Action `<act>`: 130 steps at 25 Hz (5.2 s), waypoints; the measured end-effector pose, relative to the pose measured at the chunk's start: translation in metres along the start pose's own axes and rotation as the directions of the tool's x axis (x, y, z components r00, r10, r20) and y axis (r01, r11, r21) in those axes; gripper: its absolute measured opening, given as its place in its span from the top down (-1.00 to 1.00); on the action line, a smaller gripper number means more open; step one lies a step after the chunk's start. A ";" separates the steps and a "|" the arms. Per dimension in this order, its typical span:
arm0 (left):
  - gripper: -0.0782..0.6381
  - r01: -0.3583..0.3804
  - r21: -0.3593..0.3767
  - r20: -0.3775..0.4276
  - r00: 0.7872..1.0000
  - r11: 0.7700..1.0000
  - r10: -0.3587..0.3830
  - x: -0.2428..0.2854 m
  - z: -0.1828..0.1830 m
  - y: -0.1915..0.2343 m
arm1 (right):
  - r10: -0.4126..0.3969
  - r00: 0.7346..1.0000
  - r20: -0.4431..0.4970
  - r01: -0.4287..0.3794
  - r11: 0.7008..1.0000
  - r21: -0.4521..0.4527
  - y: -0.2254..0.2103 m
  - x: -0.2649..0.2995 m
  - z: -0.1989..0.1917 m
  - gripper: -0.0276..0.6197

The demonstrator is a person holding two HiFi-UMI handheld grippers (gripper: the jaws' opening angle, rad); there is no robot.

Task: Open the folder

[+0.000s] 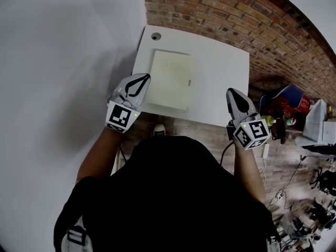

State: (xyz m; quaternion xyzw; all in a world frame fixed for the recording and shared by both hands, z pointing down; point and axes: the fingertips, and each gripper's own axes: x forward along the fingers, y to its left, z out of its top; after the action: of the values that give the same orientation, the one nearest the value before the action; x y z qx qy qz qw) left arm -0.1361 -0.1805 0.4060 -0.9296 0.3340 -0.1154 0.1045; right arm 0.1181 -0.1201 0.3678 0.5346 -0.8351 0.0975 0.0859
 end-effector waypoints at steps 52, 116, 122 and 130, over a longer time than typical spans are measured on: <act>0.77 0.247 0.022 -0.248 0.940 0.969 -0.234 0.062 -0.090 -0.147 | 0.087 0.991 -0.106 -0.081 0.995 0.062 -0.029 -0.014 -0.071 0.92; 0.26 0.602 0.380 -0.606 0.736 0.702 -0.303 0.106 -0.289 -0.269 | 0.095 0.974 -0.203 -0.046 0.971 0.234 -0.013 -0.037 -0.129 0.92; 0.26 0.572 0.410 -0.612 0.750 0.711 -0.251 0.112 -0.280 -0.260 | 0.114 0.971 -0.209 -0.061 0.969 0.240 -0.010 -0.038 -0.129 0.92; 0.34 0.563 0.352 -0.590 0.754 0.747 -0.290 0.112 -0.281 -0.263 | 0.122 0.969 -0.217 -0.068 0.968 0.242 -0.008 -0.040 -0.133 0.92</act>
State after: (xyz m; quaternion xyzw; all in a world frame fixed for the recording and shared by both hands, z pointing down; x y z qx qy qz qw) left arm 0.0250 -0.0865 0.7608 -0.8569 0.0756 -0.4570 0.2261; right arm 0.1472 -0.0541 0.4866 0.4853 -0.8270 0.2599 0.1141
